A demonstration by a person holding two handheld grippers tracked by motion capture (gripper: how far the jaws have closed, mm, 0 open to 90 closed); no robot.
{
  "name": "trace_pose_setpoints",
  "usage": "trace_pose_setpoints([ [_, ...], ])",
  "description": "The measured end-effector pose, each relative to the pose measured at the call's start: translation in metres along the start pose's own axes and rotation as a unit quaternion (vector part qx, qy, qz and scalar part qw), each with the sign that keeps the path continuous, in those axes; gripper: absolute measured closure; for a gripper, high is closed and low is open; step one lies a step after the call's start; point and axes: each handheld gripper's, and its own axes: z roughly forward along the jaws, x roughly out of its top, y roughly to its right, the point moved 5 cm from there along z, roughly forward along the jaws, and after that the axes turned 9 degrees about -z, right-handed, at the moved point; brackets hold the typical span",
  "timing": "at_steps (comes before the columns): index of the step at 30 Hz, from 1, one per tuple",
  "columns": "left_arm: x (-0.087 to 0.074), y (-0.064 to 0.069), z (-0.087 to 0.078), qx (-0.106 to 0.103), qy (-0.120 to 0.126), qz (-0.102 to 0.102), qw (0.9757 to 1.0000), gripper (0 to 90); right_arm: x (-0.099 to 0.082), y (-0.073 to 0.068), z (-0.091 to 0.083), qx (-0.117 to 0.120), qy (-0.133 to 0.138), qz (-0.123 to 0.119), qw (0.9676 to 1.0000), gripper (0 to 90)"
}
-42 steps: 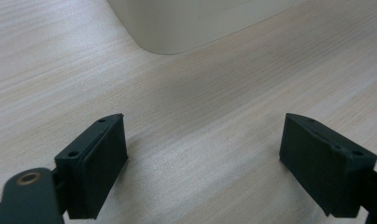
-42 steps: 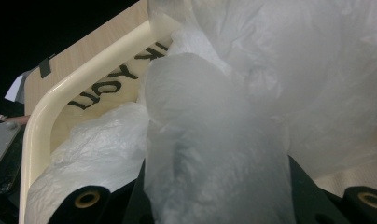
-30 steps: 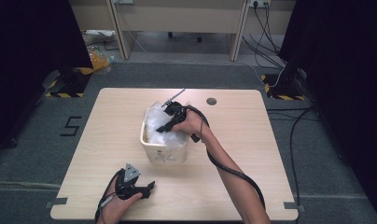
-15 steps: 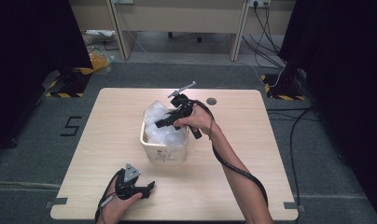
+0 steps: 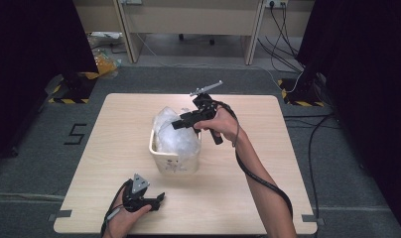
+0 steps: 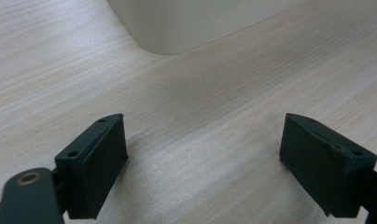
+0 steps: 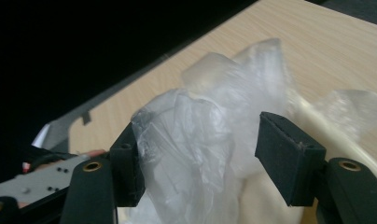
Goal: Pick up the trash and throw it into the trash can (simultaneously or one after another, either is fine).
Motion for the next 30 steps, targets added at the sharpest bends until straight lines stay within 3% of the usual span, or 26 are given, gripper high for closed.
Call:
trace_pose_setpoints([
  [2, 0.0, 0.0, 0.0, 0.0, 0.0, 0.0, 1.0, 14.1, -0.001, 0.001, -0.004, -0.02, -0.012, -0.006, 0.9997, 36.9],
  [5, 0.0, 0.0, 0.0, 0.0, 0.0, 0.0, 1.0, 14.0, -0.001, -0.002, -0.009, -0.007, 0.001, -0.005, 1.0, 36.9],
  [10, 0.0, 0.0, 0.0, 0.0, 0.0, 0.0, 1.0, 14.0, -0.002, -0.001, -0.017, -0.024, 0.014, -0.003, 0.9996, 37.5],
  [17, 0.0, 0.0, 0.0, -0.001, 0.0, 0.0, 1.0, 14.1, -0.008, -0.002, -0.018, -0.028, 0.005, -0.012, 0.9995, 38.9],
  [20, 0.0, 0.0, 0.0, -0.001, 0.0, 0.0, 1.0, 14.0, -0.008, -0.003, -0.021, -0.028, 0.017, -0.013, 0.9994, 38.1],
  [25, 0.0, 0.0, 0.0, 0.0, 0.0, 0.0, 1.0, 14.0, -0.01, -0.005, -0.037, -0.033, 0.041, -0.014, 0.9985, 35.7],
  [30, 0.0, 0.0, 0.0, 0.0, 0.0, 0.0, 1.0, 14.0, -0.019, -0.007, -0.053, -0.048, 0.043, -0.02, 0.9977, 34.3],
])
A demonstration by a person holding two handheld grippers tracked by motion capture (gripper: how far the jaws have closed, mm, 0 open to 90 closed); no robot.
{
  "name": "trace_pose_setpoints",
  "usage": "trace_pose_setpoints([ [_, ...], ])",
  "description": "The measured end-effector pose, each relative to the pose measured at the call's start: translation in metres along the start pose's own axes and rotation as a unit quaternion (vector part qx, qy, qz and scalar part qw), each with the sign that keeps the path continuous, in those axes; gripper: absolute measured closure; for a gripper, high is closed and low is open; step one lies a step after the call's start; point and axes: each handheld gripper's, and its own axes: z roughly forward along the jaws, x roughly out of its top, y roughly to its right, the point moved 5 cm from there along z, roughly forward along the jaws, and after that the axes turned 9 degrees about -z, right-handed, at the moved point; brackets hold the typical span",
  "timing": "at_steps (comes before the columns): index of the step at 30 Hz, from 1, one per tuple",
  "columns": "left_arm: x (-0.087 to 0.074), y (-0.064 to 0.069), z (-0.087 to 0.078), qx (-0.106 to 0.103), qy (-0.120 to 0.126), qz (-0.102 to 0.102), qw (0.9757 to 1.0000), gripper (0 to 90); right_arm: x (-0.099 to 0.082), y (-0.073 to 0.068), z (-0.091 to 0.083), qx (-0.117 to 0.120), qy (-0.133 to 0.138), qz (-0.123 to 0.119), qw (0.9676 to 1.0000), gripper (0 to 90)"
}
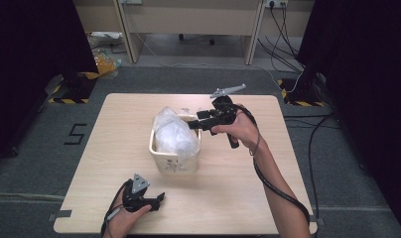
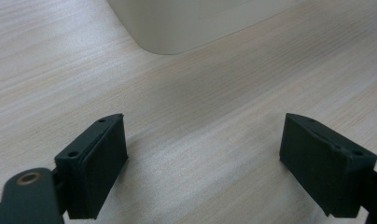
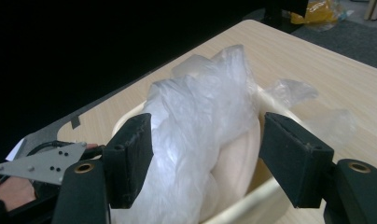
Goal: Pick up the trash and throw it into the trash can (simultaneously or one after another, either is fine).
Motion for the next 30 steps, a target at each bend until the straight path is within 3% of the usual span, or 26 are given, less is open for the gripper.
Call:
trace_pose_setpoints([
  [7, 0.0, 0.0, 0.0, 0.0, 0.0, 0.0, 1.0, 14.0, -0.017, 0.003, -0.022, -0.027, 0.004, -0.005, 0.9996, 31.3],
  [15, 0.0, 0.0, 0.0, -0.001, -0.001, 0.0, 1.0, 14.0, -0.048, 0.013, -0.039, -0.051, 0.001, 0.01, 0.9987, 28.9],
  [30, 0.0, 0.0, 0.0, 0.0, -0.001, 0.0, 1.0, 14.0, -0.082, 0.016, -0.072, -0.083, 0.015, 0.02, 0.9963, 27.8],
])
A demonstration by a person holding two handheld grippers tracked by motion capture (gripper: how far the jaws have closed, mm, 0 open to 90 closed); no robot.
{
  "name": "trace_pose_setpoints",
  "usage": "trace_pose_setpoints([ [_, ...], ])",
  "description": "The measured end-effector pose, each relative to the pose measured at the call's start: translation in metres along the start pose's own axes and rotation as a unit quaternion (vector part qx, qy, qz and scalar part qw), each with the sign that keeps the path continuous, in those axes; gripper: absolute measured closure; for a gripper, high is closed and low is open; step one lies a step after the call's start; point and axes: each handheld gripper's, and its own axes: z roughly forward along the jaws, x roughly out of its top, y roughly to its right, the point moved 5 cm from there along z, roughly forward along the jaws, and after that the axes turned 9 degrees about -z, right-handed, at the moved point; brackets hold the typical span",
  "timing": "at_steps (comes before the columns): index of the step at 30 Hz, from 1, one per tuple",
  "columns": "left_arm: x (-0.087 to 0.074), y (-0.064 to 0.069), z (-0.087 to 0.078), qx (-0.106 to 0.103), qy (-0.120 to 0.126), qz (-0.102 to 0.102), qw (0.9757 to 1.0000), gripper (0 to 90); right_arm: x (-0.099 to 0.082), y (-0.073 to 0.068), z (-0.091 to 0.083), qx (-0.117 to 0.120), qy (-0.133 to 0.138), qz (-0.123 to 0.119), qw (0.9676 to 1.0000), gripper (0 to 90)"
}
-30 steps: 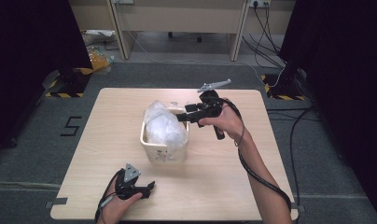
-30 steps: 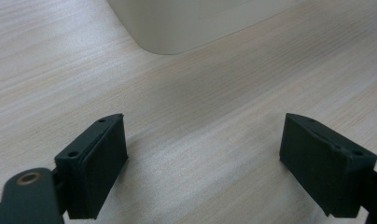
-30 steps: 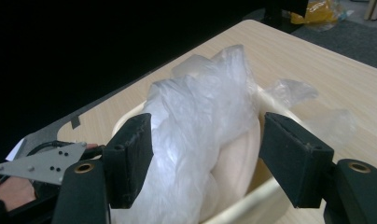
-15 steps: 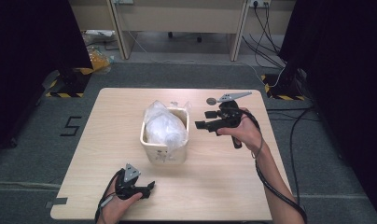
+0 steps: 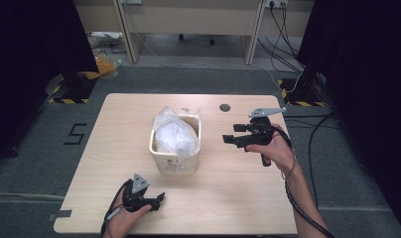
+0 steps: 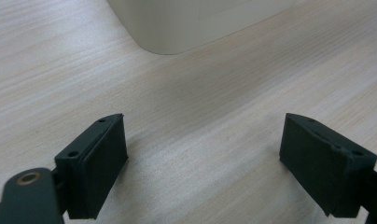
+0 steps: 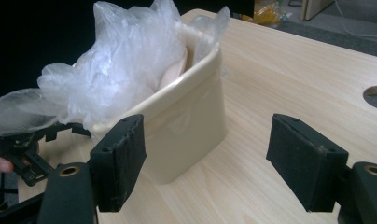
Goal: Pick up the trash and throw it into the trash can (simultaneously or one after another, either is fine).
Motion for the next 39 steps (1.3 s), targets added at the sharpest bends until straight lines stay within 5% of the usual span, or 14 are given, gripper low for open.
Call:
trace_pose_setpoints([
  [15, 0.0, 0.0, 0.0, 0.0, 0.001, 0.0, 1.0, 14.0, -0.038, 0.006, -0.016, -0.041, 0.003, 0.016, 0.999, 25.9],
  [39, 0.0, 0.0, 0.0, -0.001, 0.0, 0.0, 1.0, 13.7, -0.094, -0.012, -0.023, -0.086, 0.007, 0.03, 0.9958, 22.0],
])
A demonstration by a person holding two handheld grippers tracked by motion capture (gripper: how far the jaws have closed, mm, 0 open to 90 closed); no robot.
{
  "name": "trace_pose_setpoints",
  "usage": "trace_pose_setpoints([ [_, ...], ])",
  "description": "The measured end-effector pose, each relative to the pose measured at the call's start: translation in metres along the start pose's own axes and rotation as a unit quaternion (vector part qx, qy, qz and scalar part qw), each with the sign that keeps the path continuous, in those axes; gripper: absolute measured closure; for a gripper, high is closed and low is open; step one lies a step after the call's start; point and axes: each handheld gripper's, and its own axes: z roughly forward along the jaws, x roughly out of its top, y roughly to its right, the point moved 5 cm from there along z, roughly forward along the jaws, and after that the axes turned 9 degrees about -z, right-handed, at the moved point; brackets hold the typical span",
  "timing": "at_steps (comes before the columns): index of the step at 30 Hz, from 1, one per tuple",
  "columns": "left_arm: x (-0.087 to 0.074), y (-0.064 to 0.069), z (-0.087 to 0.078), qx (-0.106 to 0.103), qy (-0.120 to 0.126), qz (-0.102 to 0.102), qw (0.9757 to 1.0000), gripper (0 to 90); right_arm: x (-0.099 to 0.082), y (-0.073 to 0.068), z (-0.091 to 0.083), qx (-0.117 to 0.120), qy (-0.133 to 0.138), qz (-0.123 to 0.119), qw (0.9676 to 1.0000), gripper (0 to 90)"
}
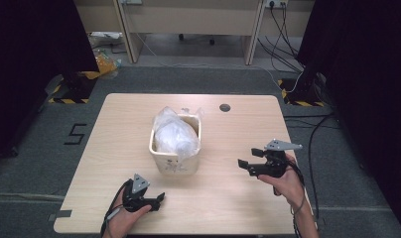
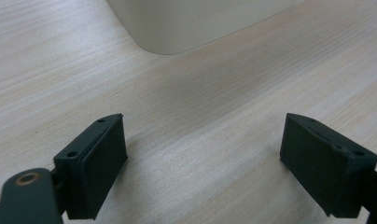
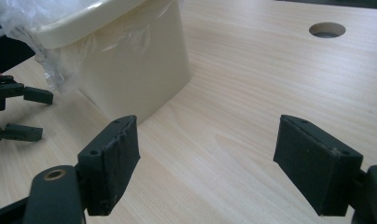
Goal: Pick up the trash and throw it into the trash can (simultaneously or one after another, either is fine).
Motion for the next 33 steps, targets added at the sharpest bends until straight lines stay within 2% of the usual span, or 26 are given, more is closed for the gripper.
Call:
trace_pose_setpoints([
  [2, 0.0, 0.0, 0.0, 0.0, 0.0, 0.0, 1.0, 13.6, -0.005, -0.001, 0.001, -0.002, 0.002, 0.005, 1.0, 22.0],
  [5, 0.0, 0.0, 0.0, 0.0, 0.0, 0.0, 1.0, 13.6, -0.013, 0.0, 0.004, -0.01, -0.009, 0.005, 0.9999, 22.1],
  [15, 0.0, 0.0, 0.0, 0.0, 0.0, 0.0, 1.0, 13.6, -0.032, -0.006, 0.003, -0.013, -0.024, 0.006, 0.9996, 22.1],
  [20, 0.0, 0.0, 0.0, 0.0, 0.0, 0.0, 1.0, 13.6, -0.039, -0.006, 0.004, -0.024, -0.032, -0.001, 0.9992, 22.1],
  [33, 0.0, 0.0, 0.0, 0.0, 0.0, 0.0, 1.0, 13.6, -0.06, -0.017, 0.009, -0.032, -0.061, -0.019, 0.9974, 22.6],
])
